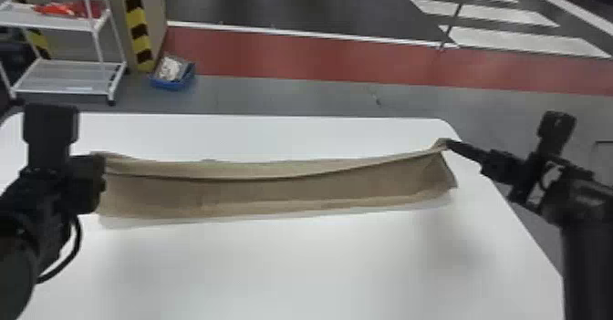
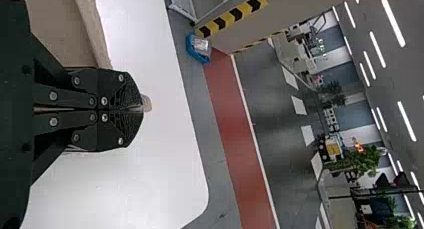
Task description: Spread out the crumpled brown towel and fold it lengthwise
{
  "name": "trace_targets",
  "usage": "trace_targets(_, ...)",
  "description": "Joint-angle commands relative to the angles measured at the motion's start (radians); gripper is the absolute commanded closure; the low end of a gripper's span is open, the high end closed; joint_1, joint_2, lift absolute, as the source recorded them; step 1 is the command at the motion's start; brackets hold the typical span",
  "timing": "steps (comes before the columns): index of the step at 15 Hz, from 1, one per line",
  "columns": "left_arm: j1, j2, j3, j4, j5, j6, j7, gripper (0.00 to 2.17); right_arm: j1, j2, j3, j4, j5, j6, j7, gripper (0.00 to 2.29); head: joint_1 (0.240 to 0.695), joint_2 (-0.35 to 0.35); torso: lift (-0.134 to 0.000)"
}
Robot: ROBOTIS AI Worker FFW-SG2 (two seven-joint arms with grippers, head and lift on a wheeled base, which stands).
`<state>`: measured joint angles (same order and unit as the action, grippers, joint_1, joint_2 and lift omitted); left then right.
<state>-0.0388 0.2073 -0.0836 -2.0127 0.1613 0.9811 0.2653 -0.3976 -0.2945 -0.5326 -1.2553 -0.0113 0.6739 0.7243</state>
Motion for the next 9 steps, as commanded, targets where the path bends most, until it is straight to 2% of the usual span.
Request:
trace_targets(1, -0.038, 0.0, -0.025, 0.048, -0.005, 0.0, 0.0, 1.42, -0.032, -0.006, 0.026, 0.053, 0.028, -0.009, -0.022, 1.47, 0.695, -0.193, -0.124)
trace_targets(3, -0.07, -0.002, -0.051, 0.097, -0.011, 0.0, 0.0, 1.42, -0.044, -0.017, 0.065, 0.1, 0.028, -0.061, -0.026, 1.47, 0.695, -0.194, -0.124)
trace_targets(6, -0.107, -0.02, -0.067, 0.15, -0.037, 0.0, 0.006, 1.42, -0.06, -0.026, 0.072, 0.158, 0.033, -0.122, -0.065, 1.47, 0.695, -0.198, -0.124)
trace_targets(9, -0.113, -0.02, -0.07, 0.163, -0.037, -0.028, 0.022, 1.42, -0.079, -0.034, 0.088, 0.212, 0.034, -0.165, -0.075, 1.47, 0.695, -0.203, -0.124)
